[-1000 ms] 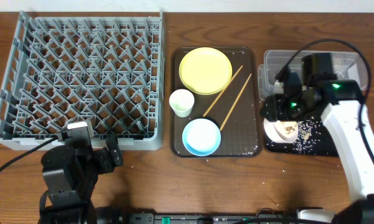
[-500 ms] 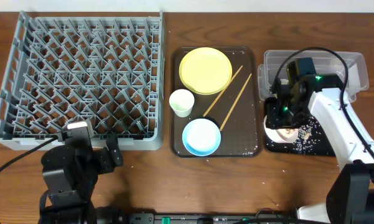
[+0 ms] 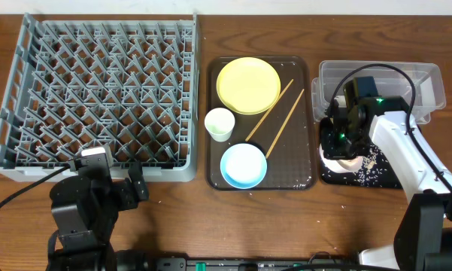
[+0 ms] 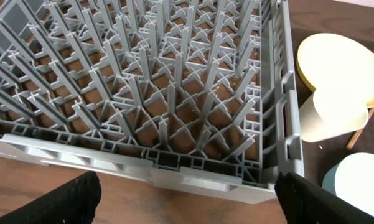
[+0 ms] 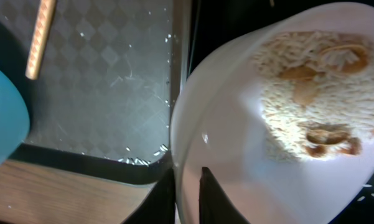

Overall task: Sort waste into correct bins and load items into the dishwasher
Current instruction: 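Shake the inverted pink bowl over the black tray to empty it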

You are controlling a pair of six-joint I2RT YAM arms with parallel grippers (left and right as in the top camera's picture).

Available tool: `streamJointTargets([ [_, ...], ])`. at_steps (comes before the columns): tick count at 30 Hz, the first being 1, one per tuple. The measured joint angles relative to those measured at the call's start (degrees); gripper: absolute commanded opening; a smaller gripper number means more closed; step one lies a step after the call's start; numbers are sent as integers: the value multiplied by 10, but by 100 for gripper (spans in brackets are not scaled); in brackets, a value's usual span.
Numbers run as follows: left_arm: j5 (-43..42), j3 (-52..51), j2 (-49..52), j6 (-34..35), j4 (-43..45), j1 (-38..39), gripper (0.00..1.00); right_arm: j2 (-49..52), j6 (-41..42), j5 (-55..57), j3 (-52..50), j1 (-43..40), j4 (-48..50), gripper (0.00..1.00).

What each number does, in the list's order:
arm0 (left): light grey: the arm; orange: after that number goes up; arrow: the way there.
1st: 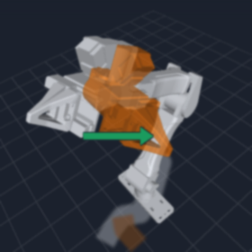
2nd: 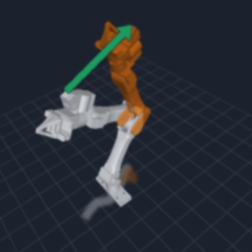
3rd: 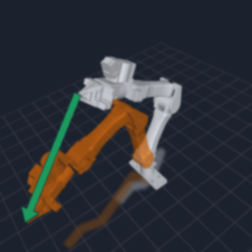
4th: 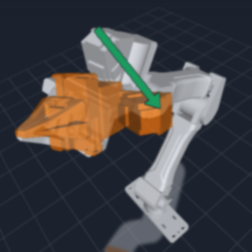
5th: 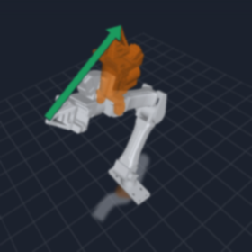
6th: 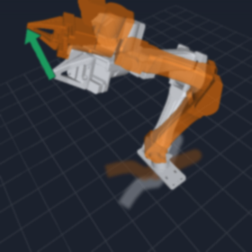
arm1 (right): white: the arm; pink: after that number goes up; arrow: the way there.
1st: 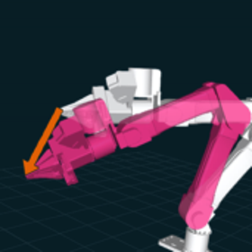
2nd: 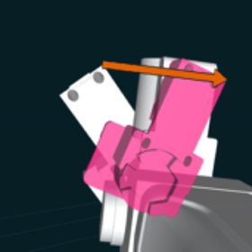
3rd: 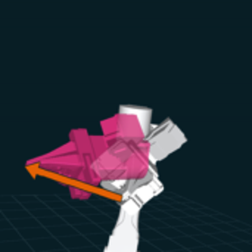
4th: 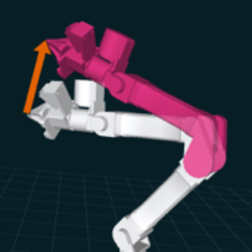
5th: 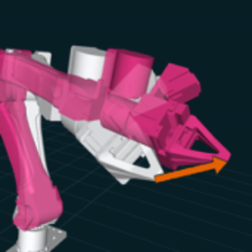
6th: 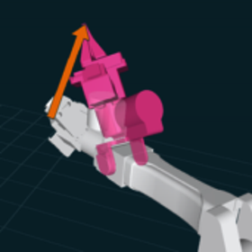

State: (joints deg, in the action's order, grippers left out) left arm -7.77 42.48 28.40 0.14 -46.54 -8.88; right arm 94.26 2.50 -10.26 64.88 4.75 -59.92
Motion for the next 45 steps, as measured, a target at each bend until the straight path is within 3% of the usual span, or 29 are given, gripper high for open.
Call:
streamJointTargets([
  [18, 0, 0, 0, 0, 0, 0, 93, -43, -2, -97, 47, -25, -50, 1],
  [23, 0, 0, 0, 0, 0, 0, 93, -103, -52, -188, 57, -106, -64, 1],
  [30, 0, 0, 0, 0, 0, 0, 93, -109, -174, -355, 44, -247, -64, 1],
  [39, 0, 0, 0, 0, 0, 0, 93, -96, -270, -536, -66, -361, 9, 1],
  [45, 0, 0, 0, 0, 0, 0, 93, -47, -287, -628, -134, -420, 63, 1],
])
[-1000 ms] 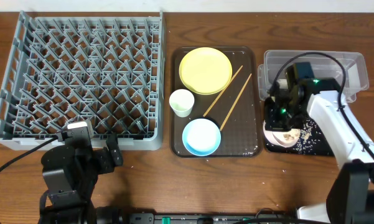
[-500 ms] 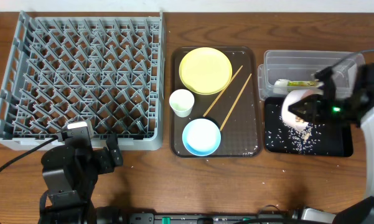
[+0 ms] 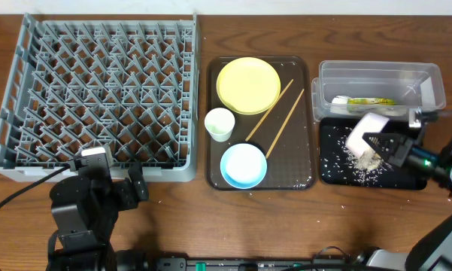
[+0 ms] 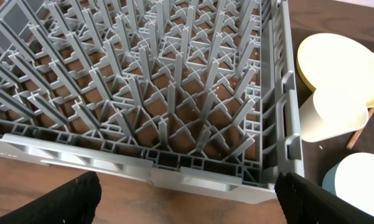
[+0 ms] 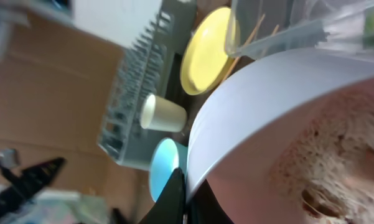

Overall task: Sort waste into correct bins and load items into the dishwasher
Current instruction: 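Shake the inverted pink bowl over the black tray to empty it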

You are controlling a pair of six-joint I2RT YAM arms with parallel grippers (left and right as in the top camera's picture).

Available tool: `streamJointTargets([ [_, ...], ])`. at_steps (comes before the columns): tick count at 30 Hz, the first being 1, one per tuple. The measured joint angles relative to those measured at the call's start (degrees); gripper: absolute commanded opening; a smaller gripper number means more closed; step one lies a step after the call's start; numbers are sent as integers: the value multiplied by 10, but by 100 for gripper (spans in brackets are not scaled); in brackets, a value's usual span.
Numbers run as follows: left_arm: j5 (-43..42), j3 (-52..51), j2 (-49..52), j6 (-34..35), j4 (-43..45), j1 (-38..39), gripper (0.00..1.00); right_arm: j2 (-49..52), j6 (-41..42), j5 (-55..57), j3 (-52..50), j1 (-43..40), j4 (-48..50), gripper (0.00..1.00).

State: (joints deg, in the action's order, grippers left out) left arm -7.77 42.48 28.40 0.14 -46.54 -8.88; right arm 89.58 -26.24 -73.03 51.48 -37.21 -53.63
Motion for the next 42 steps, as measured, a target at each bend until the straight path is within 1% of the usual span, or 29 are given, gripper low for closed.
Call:
streamJointTargets([
  [4, 0, 0, 0, 0, 0, 0, 93, 26, -2, -57, -12, -28, 3, 1],
  [8, 0, 0, 0, 0, 0, 0, 93, 27, 1, -105, -12, -36, 4, 1],
  [12, 0, 0, 0, 0, 0, 0, 93, 27, 5, -124, -12, -37, 13, 1],
  [17, 0, 0, 0, 0, 0, 0, 93, 27, 37, -135, -12, -37, 11, 1],
  [20, 0, 0, 0, 0, 0, 0, 93, 27, 55, -137, -12, -37, 30, 1],
  [23, 0, 0, 0, 0, 0, 0, 93, 27, 92, -140, -12, -38, 22, 1],
  [28, 0, 0, 0, 0, 0, 0, 93, 27, 131, -140, -12, -41, 18, 1],
  [34, 0, 0, 0, 0, 0, 0, 93, 27, 155, -139, -12, -50, 23, 1],
  [39, 0, 0, 0, 0, 0, 0, 93, 26, 162, -100, -12, -47, 21, 1],
  [42, 0, 0, 0, 0, 0, 0, 93, 12, 166, -64, -10, -31, 3, 1],
])
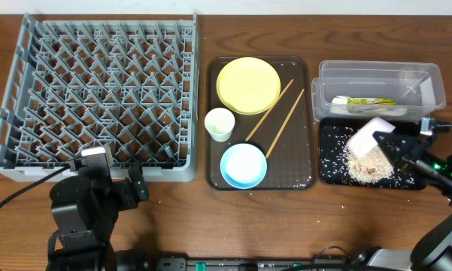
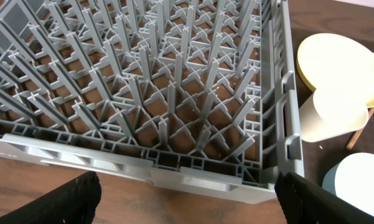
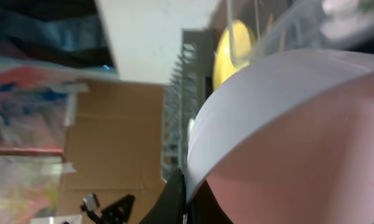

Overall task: Sort waste into correct bins and load items into the dishwasher
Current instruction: 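Shake the inverted pink bowl over the black tray to empty it, then carry the pink bowl back and set it on the brown tray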

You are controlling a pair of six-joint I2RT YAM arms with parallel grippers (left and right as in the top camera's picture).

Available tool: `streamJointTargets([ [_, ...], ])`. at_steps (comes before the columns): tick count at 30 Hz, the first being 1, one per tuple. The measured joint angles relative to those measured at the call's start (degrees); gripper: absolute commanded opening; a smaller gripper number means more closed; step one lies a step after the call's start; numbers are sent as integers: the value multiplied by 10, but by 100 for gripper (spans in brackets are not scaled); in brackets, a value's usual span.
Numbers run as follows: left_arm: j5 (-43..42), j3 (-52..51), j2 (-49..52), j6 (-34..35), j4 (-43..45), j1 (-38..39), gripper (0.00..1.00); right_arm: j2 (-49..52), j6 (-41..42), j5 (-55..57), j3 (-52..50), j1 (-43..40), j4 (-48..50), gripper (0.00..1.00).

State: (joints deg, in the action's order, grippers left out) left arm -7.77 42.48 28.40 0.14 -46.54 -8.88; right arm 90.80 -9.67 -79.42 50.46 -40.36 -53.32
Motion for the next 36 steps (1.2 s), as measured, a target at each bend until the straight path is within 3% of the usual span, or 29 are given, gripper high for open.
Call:
streamJointTargets([
  [7, 0, 0, 0, 0, 0, 0, 93, -81, 22, 144, 106, 85, -79, 1],
  [12, 0, 0, 0, 0, 0, 0, 93, -138, 66, 277, 205, 225, -92, 1],
  [16, 0, 0, 0, 0, 0, 0, 93, -147, 112, 393, 226, 365, -85, 1],
  [21, 0, 0, 0, 0, 0, 0, 93, -132, 170, 545, 226, 522, -84, 1],
  [24, 0, 0, 0, 0, 0, 0, 93, -119, 196, 612, 226, 576, -88, 1],
  [36, 0, 0, 0, 0, 0, 0, 93, 29, 229, 705, 226, 679, -73, 1],
])
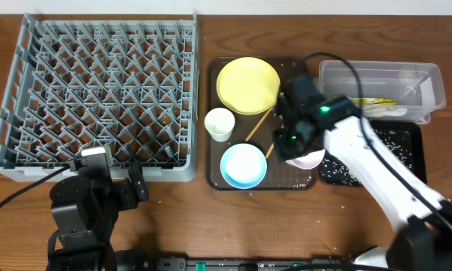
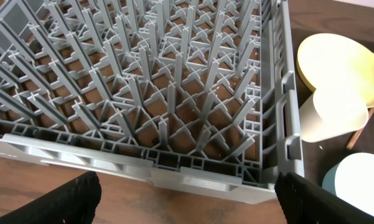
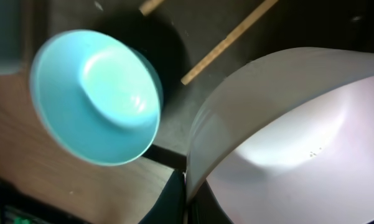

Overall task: Sort waste into correct bins and load items into the dishwasher
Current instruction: 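Carry the pink bowl back and set it on the brown tray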

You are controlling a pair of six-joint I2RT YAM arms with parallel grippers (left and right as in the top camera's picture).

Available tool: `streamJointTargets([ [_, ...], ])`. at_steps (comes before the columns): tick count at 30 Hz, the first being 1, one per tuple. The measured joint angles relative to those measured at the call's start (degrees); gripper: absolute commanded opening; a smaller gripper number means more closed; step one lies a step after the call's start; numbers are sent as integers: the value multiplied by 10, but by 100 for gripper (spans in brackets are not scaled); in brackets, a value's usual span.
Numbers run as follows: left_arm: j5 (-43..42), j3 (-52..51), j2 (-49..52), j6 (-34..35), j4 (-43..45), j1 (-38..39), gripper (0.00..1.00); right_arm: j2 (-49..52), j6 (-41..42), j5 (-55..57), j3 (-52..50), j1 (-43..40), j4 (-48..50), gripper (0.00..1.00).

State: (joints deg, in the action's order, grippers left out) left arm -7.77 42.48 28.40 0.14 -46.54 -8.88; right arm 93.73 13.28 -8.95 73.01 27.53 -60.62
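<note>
My right gripper (image 3: 188, 198) is shut on the rim of a white bowl (image 3: 286, 143), whose inside is empty of food. In the overhead view that white bowl (image 1: 307, 159) hangs over the right part of the brown tray (image 1: 301, 182), next to the blue bowl (image 1: 244, 165). The tray also carries a yellow plate (image 1: 247, 85), a cream cup (image 1: 219, 124) and two chopsticks (image 1: 265, 118). The grey dishwasher rack (image 1: 98, 94) fills the left. My left gripper (image 2: 187, 202) stands open at the rack's front edge, holding nothing.
A clear bin (image 1: 380, 90) with a wrapper stands at the back right. In front of it lies a black bin (image 1: 402, 154) scattered with rice.
My right gripper has moved left with the white bowl, from above the black bin to above the tray's right part. The bowl is upright and empty now. The left arm is unchanged.
The right gripper first held the white bowl, full of rice, at the left end of the black bin. Then the bowl was tipped over that bin and a heap of rice lay below it. Now the emptied bowl hangs over the tray.
</note>
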Motion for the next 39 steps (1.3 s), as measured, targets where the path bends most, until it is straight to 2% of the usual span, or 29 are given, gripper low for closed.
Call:
streamJointTargets([
  [9, 0, 0, 0, 0, 0, 0, 93, 67, 15, 11, 0, 17, 3, 3],
  [12, 0, 0, 0, 0, 0, 0, 93, 71, 20, 12, 0, 17, 0, 13],
  [13, 0, 0, 0, 0, 0, 0, 93, 71, 21, 12, 0, 17, -2, 21],
  [15, 0, 0, 0, 0, 0, 0, 93, 71, 23, 9, 0, 17, -4, 29],
  [24, 0, 0, 0, 0, 0, 0, 93, 71, 25, -6, 8, 17, 3, 39],
  [29, 0, 0, 0, 0, 0, 0, 93, 71, 28, -14, 75, 16, 19, 49],
  [33, 0, 0, 0, 0, 0, 0, 93, 71, 30, -17, 126, 16, 55, 50],
  [39, 0, 0, 0, 0, 0, 0, 93, 73, 40, -17, 134, 17, 54, 50],
])
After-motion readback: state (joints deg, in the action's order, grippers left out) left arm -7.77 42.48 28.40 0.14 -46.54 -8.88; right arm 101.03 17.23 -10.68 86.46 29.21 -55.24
